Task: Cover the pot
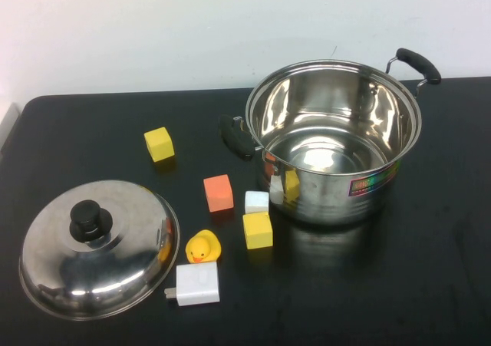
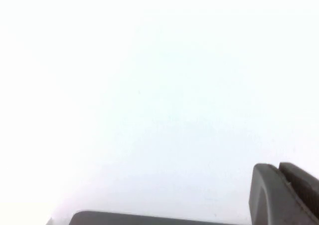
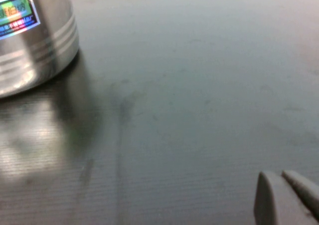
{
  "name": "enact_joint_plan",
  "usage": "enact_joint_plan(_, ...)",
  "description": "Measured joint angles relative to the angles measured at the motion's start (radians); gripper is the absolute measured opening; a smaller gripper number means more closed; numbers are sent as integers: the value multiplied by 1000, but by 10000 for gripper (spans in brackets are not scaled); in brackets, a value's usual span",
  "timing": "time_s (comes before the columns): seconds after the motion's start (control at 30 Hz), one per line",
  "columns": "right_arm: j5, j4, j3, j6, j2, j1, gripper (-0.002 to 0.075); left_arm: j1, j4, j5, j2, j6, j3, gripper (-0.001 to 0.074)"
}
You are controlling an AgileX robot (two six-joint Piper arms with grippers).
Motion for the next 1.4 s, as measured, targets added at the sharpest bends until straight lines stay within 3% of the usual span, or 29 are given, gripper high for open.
enact_joint_plan(0.6,0,0,0,0,0,0,-2,0,0,-16,13,-59,0,-1)
enact_joint_plan(0.9,0,0,0,0,0,0,-2,0,12,-9,290,-91,-123,-1)
enact_joint_plan(1.13,0,0,0,0,0,0,-2,0,111,-63,446,-97,-131,-1)
enact_joint_plan(1.4,0,0,0,0,0,0,-2,0,132,-9,561,-130,-131,-1)
